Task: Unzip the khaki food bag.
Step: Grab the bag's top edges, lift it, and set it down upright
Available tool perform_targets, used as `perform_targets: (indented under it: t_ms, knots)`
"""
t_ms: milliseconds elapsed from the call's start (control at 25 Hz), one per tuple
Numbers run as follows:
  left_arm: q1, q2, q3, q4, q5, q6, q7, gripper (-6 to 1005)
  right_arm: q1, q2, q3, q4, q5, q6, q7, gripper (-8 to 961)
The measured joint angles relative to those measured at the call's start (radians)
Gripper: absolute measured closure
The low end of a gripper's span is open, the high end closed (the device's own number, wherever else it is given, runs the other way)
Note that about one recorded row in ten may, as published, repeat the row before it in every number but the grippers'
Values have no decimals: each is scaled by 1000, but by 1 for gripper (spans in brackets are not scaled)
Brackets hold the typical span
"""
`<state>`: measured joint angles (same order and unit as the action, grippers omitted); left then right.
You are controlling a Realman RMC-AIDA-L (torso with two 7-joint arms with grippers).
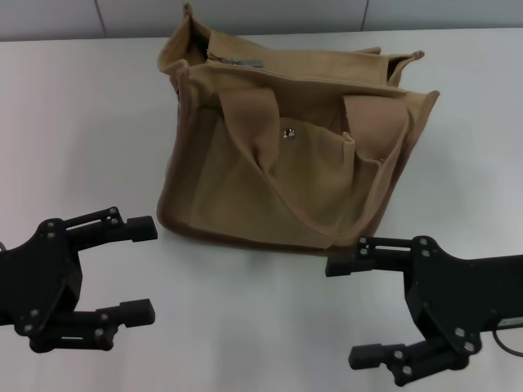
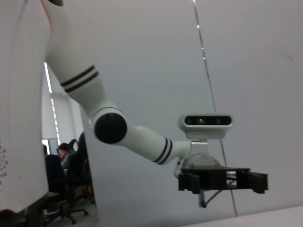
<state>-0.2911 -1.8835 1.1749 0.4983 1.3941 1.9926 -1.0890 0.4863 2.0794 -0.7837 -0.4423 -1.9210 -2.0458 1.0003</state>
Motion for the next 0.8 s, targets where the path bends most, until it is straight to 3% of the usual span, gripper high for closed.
perform_targets:
  t_ms: [360,600,720,800]
  knots:
    - [7,6,-21,2,6,-1,-2,150,-3,2,6,14,1,22,-1,107]
    - [3,-2,-39,-6,6,-9,-7,150,-2,2,14,24,1,38,-2,108]
    - [5,-18,-90,-20,5,-58,-14,151,-9,2,38,27,8,55,-3,108]
    - [7,-40,-142,-40,5,-108,-15,151,-17,2,71,31,11,75,-3,108]
